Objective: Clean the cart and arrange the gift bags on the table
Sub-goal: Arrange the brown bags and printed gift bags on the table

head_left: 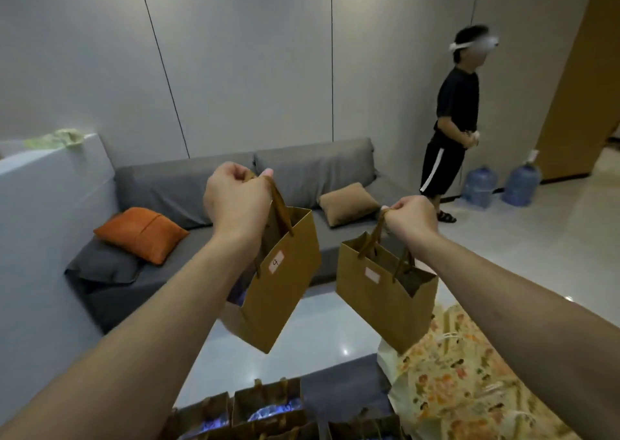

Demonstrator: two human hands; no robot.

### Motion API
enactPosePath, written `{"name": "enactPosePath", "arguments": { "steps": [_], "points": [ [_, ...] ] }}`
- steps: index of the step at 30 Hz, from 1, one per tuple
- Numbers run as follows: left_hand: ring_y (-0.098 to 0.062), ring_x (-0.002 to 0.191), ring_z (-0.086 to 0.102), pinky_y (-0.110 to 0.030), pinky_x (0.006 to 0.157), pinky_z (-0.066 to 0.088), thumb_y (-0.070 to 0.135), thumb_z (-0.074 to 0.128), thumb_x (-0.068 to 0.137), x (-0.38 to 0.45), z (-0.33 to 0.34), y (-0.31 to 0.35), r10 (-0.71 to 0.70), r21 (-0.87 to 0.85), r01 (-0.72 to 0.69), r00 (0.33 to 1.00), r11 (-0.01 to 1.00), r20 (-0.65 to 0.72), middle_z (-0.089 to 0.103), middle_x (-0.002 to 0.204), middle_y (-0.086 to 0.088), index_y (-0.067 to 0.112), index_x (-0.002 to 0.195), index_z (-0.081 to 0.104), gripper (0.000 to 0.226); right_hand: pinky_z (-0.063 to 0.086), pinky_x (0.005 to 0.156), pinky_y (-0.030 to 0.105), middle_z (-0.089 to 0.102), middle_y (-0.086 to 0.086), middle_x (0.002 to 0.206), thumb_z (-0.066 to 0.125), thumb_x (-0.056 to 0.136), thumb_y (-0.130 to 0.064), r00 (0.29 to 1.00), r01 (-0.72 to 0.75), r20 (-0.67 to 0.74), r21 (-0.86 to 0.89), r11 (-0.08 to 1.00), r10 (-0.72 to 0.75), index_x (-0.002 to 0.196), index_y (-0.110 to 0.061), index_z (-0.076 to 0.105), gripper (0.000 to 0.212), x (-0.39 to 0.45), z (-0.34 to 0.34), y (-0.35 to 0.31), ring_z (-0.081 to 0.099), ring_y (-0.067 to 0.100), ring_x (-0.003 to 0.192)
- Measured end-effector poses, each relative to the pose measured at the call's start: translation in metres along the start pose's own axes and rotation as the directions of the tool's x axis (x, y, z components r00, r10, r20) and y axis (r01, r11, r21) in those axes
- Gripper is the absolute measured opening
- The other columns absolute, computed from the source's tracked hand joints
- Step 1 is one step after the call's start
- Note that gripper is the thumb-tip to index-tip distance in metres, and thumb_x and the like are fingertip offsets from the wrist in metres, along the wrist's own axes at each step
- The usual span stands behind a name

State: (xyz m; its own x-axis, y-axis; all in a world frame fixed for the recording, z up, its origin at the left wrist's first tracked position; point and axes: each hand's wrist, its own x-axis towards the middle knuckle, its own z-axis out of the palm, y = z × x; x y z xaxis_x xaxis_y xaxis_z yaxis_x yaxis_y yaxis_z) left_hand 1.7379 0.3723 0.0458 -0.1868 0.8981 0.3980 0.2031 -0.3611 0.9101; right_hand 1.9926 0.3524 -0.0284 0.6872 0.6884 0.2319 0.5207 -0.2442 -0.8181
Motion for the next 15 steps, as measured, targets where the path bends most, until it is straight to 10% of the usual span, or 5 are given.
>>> {"name": "enactPosePath", "arguments": {
  "steps": [15],
  "points": [
    [-0.016,0.068,0.052,-0.033,0.062,0.05,0.027,0.07,0.095,-0.036,0.009,0.07,0.039,-0.171,0.001,0.973,0.985,0.227,0.055,0.078,-0.002,0.014,0.089,0.06,0.017,0.055,0.062,0.036,0.067,0.013,0.078,0.071,0.091,-0.02,0.982,-0.009,-0.188,-0.003,1.0,0.008,0.084,-0.007,0.072,0.015,-0.063,-0.117,-0.041,0.063,0.022,0.071]
  ]
}}
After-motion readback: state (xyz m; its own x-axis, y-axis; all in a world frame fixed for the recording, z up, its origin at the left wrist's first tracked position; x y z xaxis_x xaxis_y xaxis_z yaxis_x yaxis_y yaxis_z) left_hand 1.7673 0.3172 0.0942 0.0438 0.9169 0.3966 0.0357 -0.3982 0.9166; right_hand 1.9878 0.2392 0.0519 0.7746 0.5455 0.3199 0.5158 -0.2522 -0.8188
